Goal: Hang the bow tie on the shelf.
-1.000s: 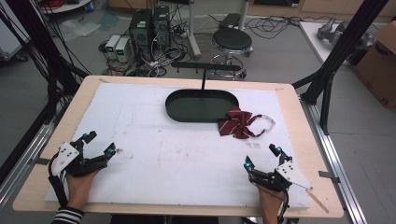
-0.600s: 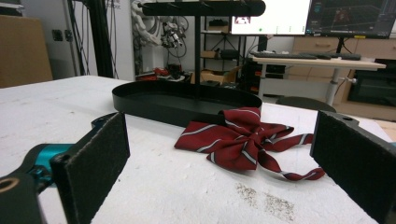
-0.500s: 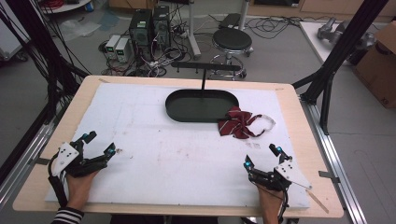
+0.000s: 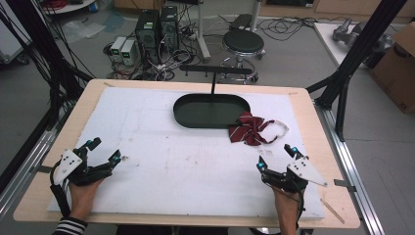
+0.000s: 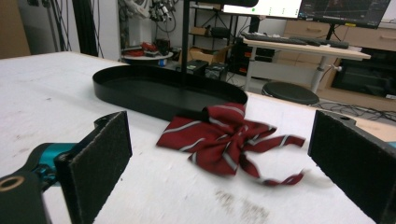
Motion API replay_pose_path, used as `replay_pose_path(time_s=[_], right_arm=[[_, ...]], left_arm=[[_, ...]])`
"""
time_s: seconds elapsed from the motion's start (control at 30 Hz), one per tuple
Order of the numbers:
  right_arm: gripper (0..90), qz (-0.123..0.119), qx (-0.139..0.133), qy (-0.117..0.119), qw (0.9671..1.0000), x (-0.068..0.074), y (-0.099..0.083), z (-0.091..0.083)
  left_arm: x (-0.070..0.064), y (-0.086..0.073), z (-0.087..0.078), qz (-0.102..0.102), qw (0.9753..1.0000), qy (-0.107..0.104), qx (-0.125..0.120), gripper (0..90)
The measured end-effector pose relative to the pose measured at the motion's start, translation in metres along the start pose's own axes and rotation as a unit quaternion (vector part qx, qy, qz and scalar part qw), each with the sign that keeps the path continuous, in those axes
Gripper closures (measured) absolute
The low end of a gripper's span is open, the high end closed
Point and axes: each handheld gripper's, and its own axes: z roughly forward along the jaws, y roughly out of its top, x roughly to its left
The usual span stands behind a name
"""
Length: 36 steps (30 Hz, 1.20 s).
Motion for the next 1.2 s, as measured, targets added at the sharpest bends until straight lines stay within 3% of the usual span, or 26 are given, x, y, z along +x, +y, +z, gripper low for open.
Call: replay_pose_path(time_s=[0.13,0.27,0.3,0.5,0.6,0.77,0.8,0.83,0.87,0.97,1.0,1.03,1.07,1.17,1.2], right_arm=[[4.9,-0.005,0.034,-0.013,0.9993,-0.013,0.029,0.008],[4.9,-0.012,0.056,-0.025,0.9981,-0.022,0.043,0.016],[4.9,-0.007,0.072,-0.034,0.9968,-0.029,0.05,0.022],[4.9,0.007,0.107,-0.04,0.9935,-0.046,0.061,0.039],[5.0,0.015,0.14,-0.048,0.9889,-0.059,0.071,0.052],[4.9,0.026,0.163,-0.056,0.9848,-0.071,0.078,0.064],[5.0,0.024,0.17,-0.059,0.9834,-0.074,0.078,0.067],[5.1,0.024,0.19,-0.062,0.9795,-0.08,0.079,0.075],[5.1,0.024,0.19,-0.062,0.9795,-0.08,0.079,0.075],[5.2,0.029,0.209,-0.065,0.9754,-0.089,0.08,0.086],[6.1,0.032,0.216,-0.067,0.9736,-0.091,0.08,0.089],[13.4,0.033,0.225,-0.072,0.9712,-0.096,0.079,0.097],[18.7,0.038,0.225,-0.069,0.9711,-0.099,0.077,0.1],[18.8,0.049,0.229,-0.07,0.9697,-0.103,0.073,0.105],[18.8,0.054,0.244,-0.074,0.9655,-0.106,0.067,0.111]], left_arm=[[0.0,0.0,0.0,0.0,1.0,0.001,0.0,14.9],[0.0,0.0,0.0,-0.001,1.0,0.001,-0.003,14.9],[0.0,0.0,0.0,-0.001,1.0,0.001,-0.003,14.9],[0.0,0.0,-0.001,-0.001,1.0,0.002,-0.004,14.8],[0.0,0.0,-0.001,-0.001,1.0,0.001,-0.004,14.9],[0.0,0.0,-0.001,-0.001,1.0,0.001,-0.004,14.8],[0.0,0.0,-0.001,-0.001,1.0,0.001,-0.004,14.8],[0.0,0.0,-0.001,-0.001,1.0,0.001,-0.004,14.9],[0.0,0.0,0.0,-0.002,1.0,0.002,-0.004,14.9],[0.0,0.0,0.0,-0.004,1.0,0.002,-0.004,14.8],[0.0,0.0,0.0,-0.003,1.0,0.002,-0.003,14.9],[0.0,0.0,0.0,-0.003,1.0,0.002,-0.003,14.8],[0.0,0.0,0.0,-0.003,1.0,0.002,-0.002,14.9],[0.0,0.0,0.0,-0.003,1.0,0.002,-0.002,14.8],[0.0,0.0,0.0,-0.002,1.0,0.002,-0.003,14.8]])
